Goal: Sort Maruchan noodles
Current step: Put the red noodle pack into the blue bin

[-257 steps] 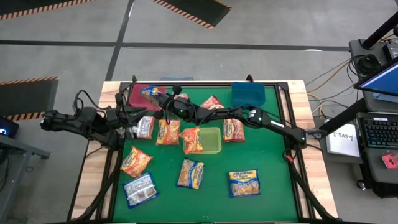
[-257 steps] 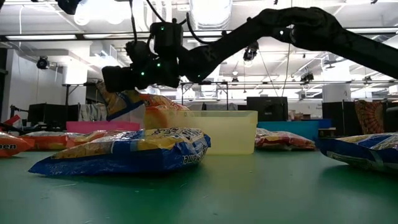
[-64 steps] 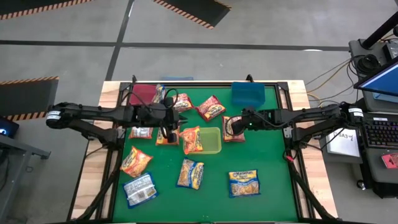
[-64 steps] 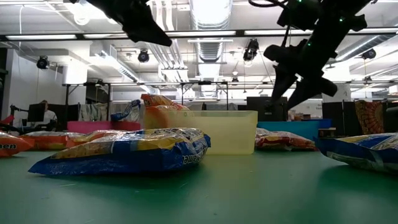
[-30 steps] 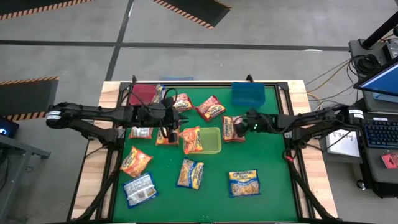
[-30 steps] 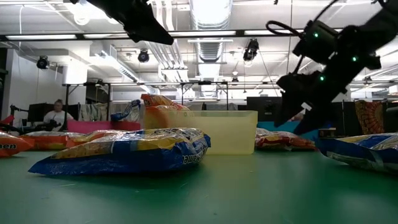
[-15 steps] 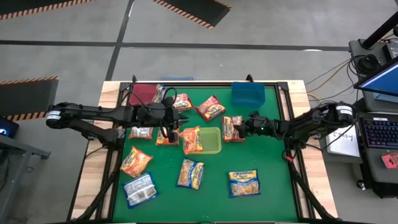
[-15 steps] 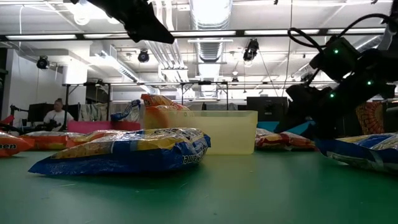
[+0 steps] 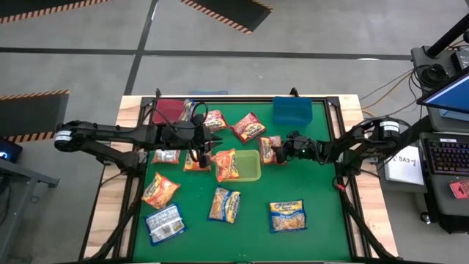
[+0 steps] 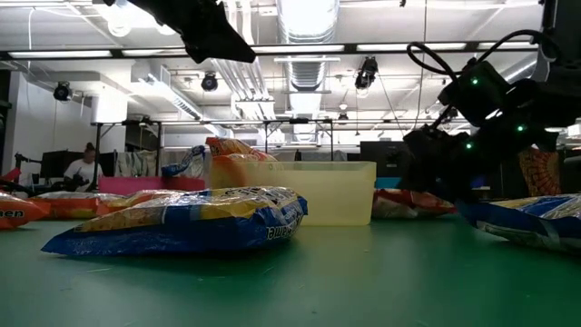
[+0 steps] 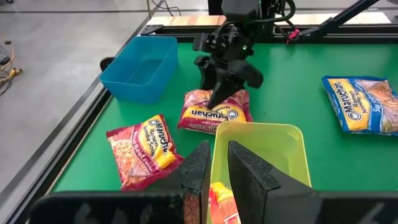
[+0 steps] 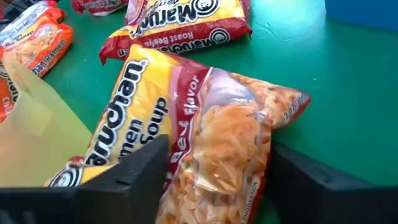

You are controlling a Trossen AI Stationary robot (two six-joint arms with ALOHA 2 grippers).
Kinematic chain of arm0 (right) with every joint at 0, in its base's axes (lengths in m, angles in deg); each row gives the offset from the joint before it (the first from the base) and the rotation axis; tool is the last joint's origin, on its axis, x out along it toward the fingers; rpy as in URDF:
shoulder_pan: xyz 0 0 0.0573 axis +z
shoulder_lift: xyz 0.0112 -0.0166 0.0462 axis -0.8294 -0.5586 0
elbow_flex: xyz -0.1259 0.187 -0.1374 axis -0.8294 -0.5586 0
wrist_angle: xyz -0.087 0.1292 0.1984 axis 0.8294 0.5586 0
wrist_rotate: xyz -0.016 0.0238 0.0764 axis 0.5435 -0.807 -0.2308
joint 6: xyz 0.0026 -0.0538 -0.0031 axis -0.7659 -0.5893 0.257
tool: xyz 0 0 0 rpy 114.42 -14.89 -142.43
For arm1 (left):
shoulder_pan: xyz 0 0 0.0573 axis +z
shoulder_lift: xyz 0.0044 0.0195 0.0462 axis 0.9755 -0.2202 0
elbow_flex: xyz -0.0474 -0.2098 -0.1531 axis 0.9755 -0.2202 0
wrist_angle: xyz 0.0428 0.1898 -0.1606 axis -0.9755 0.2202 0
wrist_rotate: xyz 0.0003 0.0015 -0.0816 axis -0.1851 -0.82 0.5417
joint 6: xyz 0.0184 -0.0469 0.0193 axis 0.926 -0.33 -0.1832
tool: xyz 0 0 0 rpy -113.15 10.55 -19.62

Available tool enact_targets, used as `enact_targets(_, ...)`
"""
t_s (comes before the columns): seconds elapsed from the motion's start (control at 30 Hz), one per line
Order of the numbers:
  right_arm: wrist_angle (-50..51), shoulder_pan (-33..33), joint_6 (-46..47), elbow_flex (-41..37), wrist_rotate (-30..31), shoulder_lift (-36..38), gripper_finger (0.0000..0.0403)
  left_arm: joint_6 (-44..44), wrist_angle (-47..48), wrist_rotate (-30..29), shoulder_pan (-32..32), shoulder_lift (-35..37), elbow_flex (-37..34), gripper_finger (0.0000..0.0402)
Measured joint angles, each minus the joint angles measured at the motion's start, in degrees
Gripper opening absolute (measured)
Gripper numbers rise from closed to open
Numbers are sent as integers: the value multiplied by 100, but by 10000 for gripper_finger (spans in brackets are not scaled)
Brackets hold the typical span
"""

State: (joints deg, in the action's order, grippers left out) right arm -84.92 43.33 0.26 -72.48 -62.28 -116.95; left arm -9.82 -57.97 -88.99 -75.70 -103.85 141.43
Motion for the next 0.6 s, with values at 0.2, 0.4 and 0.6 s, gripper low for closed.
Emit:
enact_targets(0.2,69,3,61,-5,-213,267,126,-15,0,-1,0,0,0,39)
enact_targets(0.4,69,7,-114,-5,-338,483,74,-15,0,0,0,0,0,39)
enact_targets(0.6,32,7,-162,-5,-284,546,26,-74,-90,-2,0,0,0,39)
